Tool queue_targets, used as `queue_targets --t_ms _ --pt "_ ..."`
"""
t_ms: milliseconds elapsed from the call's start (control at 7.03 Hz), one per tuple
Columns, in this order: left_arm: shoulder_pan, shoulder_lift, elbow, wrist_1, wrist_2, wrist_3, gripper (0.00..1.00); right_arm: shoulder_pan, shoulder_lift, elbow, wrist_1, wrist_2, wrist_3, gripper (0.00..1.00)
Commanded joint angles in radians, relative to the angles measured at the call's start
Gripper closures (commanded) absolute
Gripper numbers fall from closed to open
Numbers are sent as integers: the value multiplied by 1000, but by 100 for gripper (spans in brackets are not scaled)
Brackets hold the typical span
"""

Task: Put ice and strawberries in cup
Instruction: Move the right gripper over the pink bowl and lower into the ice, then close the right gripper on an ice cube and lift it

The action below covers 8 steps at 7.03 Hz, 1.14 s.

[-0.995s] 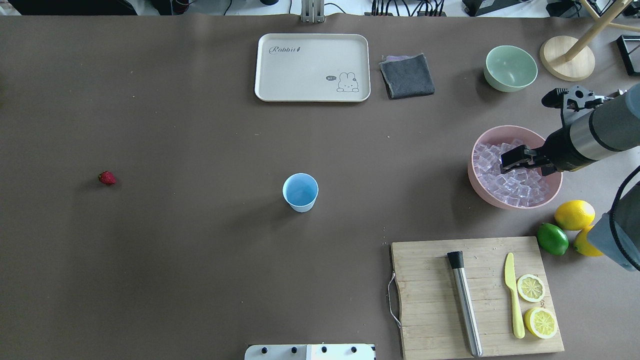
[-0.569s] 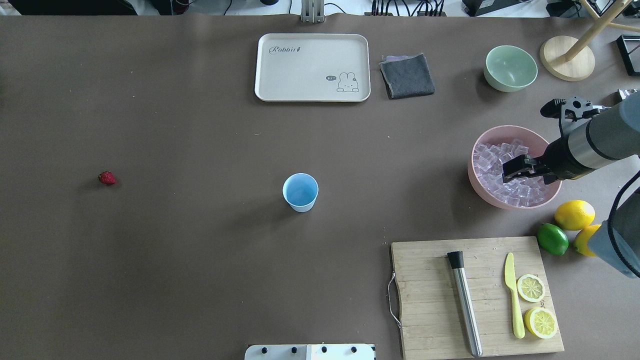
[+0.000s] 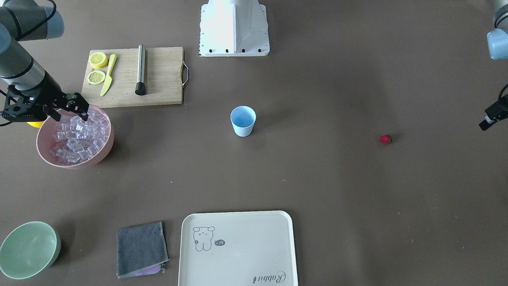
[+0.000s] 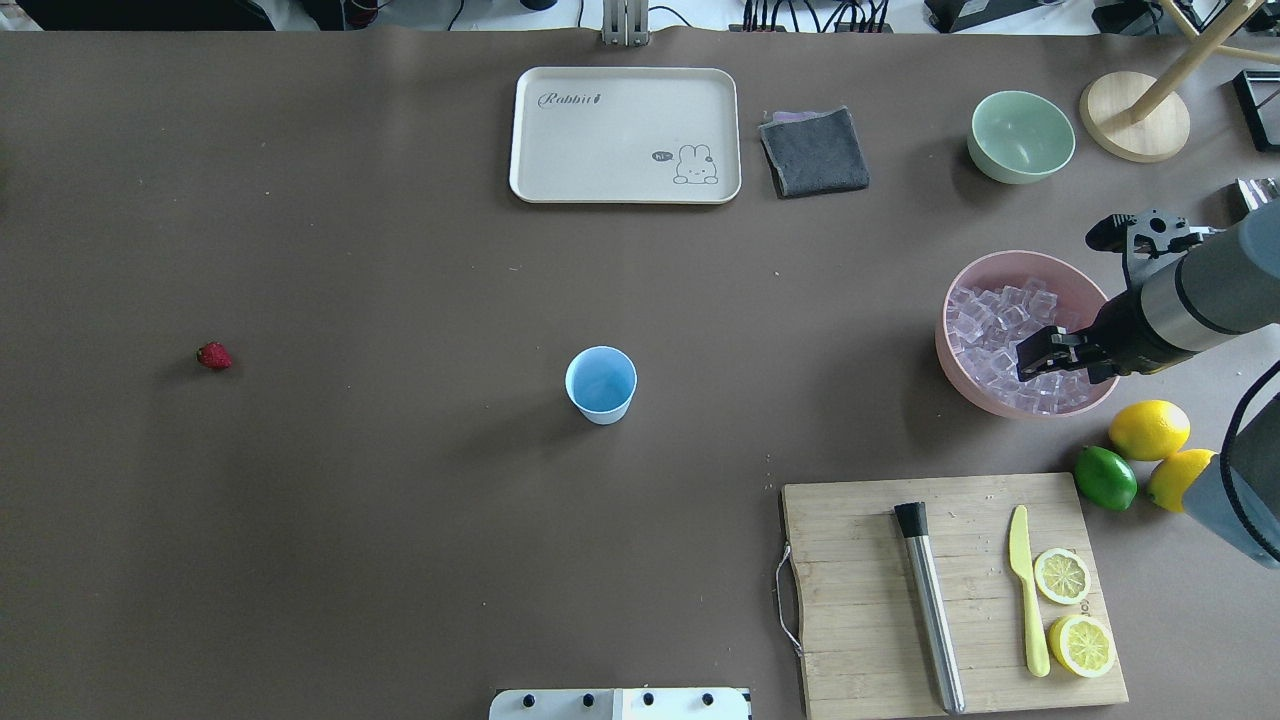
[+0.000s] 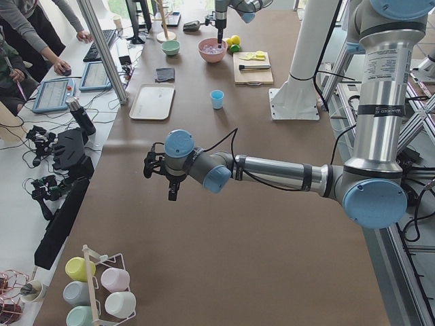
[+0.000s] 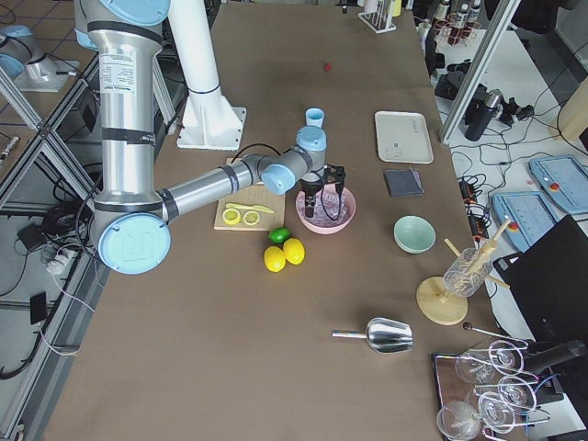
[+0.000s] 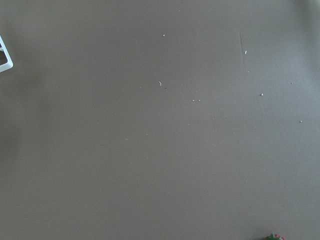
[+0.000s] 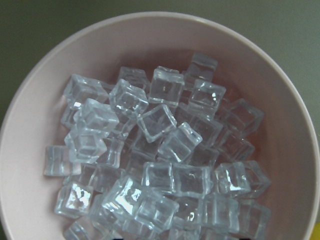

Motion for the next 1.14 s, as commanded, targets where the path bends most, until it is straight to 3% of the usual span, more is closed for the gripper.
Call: queue_targets --t_ms 0,284,569,711,995 --pt "0 0 3 -1 0 4 3 -4 -1 -3 0 0 0 36" --pt "0 0 5 -1 0 4 3 -12 7 -7 0 -4 0 36" --pt "0 0 5 -1 0 4 3 -15 7 -6 0 -13 0 42" --pt "0 0 5 -1 0 4 3 -15 7 -7 0 -20 0 49" --pt "0 0 3 -1 0 4 3 -15 10 -7 0 -20 -2 79"
